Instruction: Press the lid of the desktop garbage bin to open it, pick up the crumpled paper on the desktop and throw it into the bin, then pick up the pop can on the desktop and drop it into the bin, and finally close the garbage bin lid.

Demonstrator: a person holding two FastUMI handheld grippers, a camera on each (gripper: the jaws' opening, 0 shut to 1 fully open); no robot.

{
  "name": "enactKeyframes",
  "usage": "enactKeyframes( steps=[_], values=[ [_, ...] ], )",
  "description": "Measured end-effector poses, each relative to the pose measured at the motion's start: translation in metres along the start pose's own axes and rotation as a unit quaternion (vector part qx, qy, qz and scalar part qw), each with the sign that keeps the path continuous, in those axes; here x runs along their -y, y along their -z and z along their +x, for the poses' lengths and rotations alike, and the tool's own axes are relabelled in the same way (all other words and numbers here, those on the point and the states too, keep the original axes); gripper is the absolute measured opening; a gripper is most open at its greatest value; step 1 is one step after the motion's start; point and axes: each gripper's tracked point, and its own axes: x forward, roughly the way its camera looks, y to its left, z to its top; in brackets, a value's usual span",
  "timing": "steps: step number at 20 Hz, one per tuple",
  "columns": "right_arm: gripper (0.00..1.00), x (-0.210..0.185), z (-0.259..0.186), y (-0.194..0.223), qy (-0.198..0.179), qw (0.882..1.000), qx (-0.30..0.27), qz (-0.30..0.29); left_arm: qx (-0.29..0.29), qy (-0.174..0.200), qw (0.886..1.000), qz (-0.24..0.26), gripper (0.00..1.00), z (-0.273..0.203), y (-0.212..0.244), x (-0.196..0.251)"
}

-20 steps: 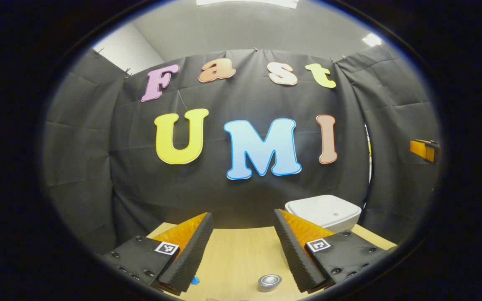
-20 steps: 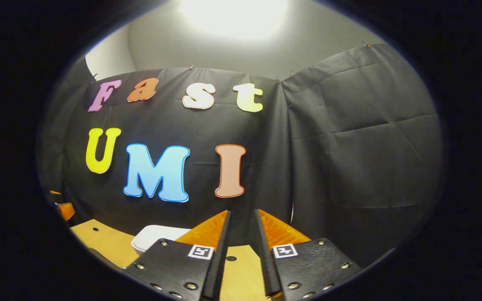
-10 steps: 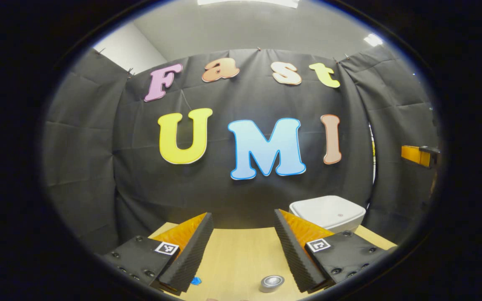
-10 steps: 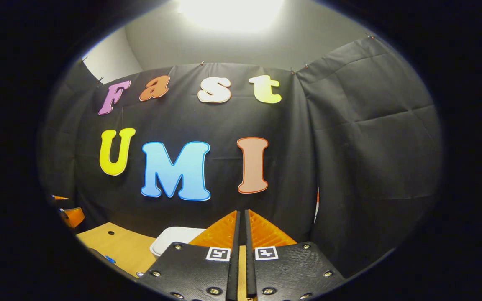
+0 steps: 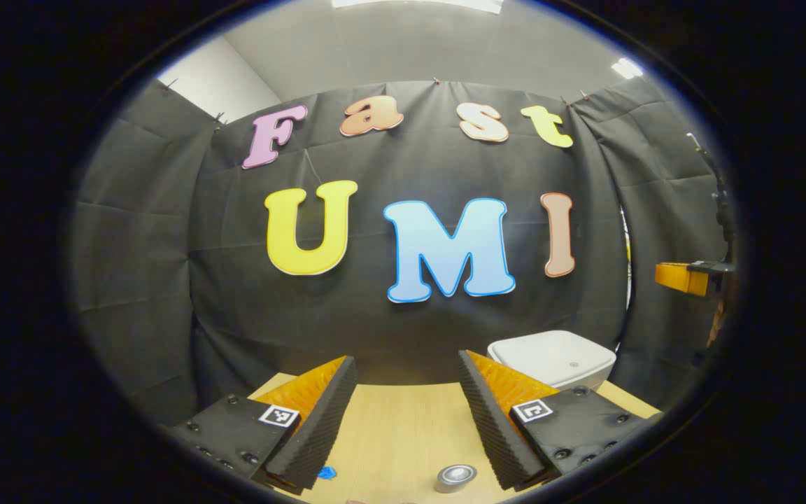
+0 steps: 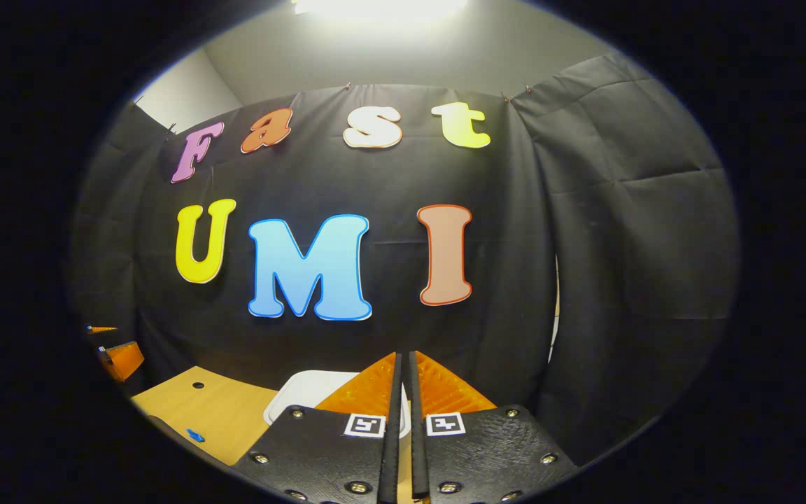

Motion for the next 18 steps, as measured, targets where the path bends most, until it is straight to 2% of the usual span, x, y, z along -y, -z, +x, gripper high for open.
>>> enactKeyframes(
  steps=[4,9,14,18],
  values=[
    [0.07,-0.023,0.020,0.010,-0.032,0.999,-0.023,0.016,-0.005,-0.009,1.000,0.000,0.97,-0.003,0.000,-0.007],
    [0.07,-0.040,0.044,0.030,-0.053,0.997,-0.049,0.017,-0.004,-0.022,1.000,-0.002,0.97,-0.007,-0.003,-0.019],
    [0.07,-0.049,0.064,0.069,-0.059,0.994,-0.090,0.007,-0.006,-0.039,0.999,-0.001,0.97,-0.011,-0.003,-0.033],
    [0.07,-0.062,0.065,0.093,-0.075,0.990,-0.119,0.022,-0.011,-0.053,0.999,-0.003,0.97,-0.015,0.001,-0.045]
  ],
)
